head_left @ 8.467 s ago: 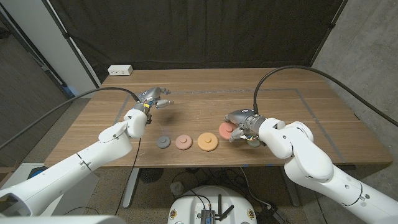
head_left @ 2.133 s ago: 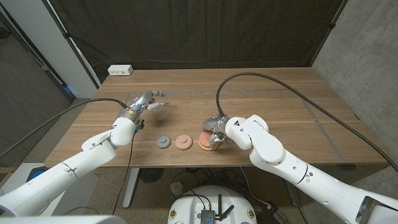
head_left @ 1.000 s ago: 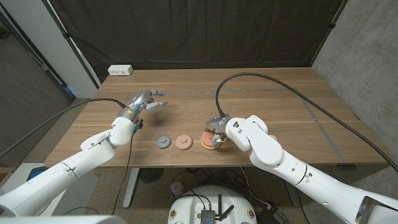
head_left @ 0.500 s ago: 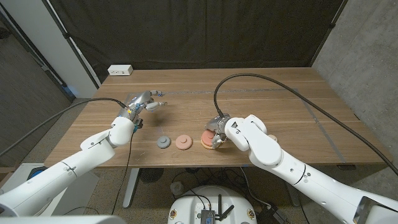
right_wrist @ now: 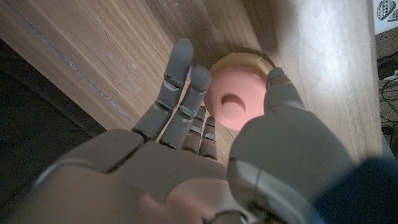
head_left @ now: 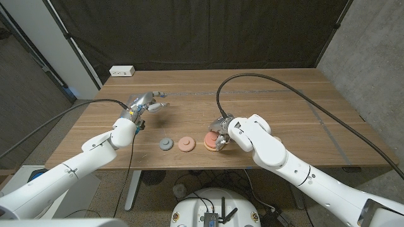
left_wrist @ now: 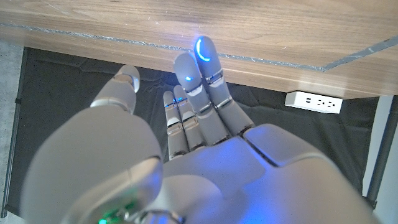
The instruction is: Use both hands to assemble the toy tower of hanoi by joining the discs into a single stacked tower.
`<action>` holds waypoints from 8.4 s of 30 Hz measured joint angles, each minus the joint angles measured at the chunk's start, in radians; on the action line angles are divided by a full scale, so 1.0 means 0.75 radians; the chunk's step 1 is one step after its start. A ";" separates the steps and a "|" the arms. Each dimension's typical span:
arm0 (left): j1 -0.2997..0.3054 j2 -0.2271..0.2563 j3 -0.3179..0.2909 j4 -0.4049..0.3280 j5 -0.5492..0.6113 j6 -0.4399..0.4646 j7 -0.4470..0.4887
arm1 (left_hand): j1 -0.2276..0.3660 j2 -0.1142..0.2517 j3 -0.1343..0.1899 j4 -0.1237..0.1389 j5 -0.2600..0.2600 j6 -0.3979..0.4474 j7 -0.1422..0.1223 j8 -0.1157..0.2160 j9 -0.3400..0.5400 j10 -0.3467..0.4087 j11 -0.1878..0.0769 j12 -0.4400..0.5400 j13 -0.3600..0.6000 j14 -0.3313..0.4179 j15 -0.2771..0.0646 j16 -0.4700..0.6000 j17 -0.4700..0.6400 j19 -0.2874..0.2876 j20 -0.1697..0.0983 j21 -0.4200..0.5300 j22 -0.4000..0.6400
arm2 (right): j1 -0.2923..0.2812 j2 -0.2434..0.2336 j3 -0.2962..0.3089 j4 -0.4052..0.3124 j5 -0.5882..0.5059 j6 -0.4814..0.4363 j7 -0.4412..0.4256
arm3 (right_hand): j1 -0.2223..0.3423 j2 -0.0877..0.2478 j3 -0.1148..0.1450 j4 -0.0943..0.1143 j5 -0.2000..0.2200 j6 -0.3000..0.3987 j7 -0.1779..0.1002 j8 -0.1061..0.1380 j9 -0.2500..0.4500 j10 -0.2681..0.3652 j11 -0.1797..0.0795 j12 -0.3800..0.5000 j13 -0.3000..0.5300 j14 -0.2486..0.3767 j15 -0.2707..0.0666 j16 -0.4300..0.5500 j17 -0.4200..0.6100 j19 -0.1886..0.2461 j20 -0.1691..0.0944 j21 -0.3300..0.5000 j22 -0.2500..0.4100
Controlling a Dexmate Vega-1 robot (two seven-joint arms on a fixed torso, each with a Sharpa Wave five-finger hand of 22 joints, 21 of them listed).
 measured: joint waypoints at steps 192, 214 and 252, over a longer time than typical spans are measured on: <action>0.201 0.584 -0.170 -0.682 0.182 0.161 -0.595 | -0.004 -0.042 0.016 -0.006 0.000 -0.062 0.005 -0.010 0.000 -0.056 0.002 -0.004 0.003 -0.039 0.014 0.000 -0.038 -0.045 0.017 0.012 -0.012 | -0.682 -0.367 0.366 -0.284 0.366 -0.650 -1.130 | 0.101 0.100 0.069 -0.031 -0.005 0.255 -0.026 0.087 0.014 0.289 -0.088 0.083 0.094 0.062 -0.028 0.082 0.081 0.029 -0.010 0.036 0.011; 0.172 0.610 -0.149 -0.645 0.204 0.010 -0.733 | 0.018 -0.064 0.024 -0.013 0.000 -0.089 -0.003 -0.012 -0.003 -0.087 0.001 -0.013 0.003 -0.057 0.023 0.008 -0.045 -0.063 0.024 0.017 -0.009 | -0.661 -0.325 0.354 -0.270 0.314 -0.654 -1.073 | 0.098 0.120 0.069 -0.031 -0.005 0.255 -0.026 0.080 0.014 0.296 -0.095 0.073 0.105 0.062 -0.028 0.076 0.071 0.029 -0.010 0.041 0.011; -0.013 0.513 -0.010 -0.610 0.381 -0.109 -1.048 | 0.014 -0.155 -0.034 -0.007 -0.040 -0.373 0.077 -0.016 -0.015 -0.367 0.108 -0.032 -0.043 -0.090 0.033 0.032 -0.062 -0.051 0.019 0.022 -0.009 | -0.668 -0.296 0.369 -0.264 0.268 -0.633 -1.019 | 0.099 0.119 0.072 -0.027 -0.005 0.265 -0.017 0.075 0.013 0.318 -0.093 0.062 0.117 0.062 -0.029 0.071 0.065 0.024 -0.004 0.046 0.011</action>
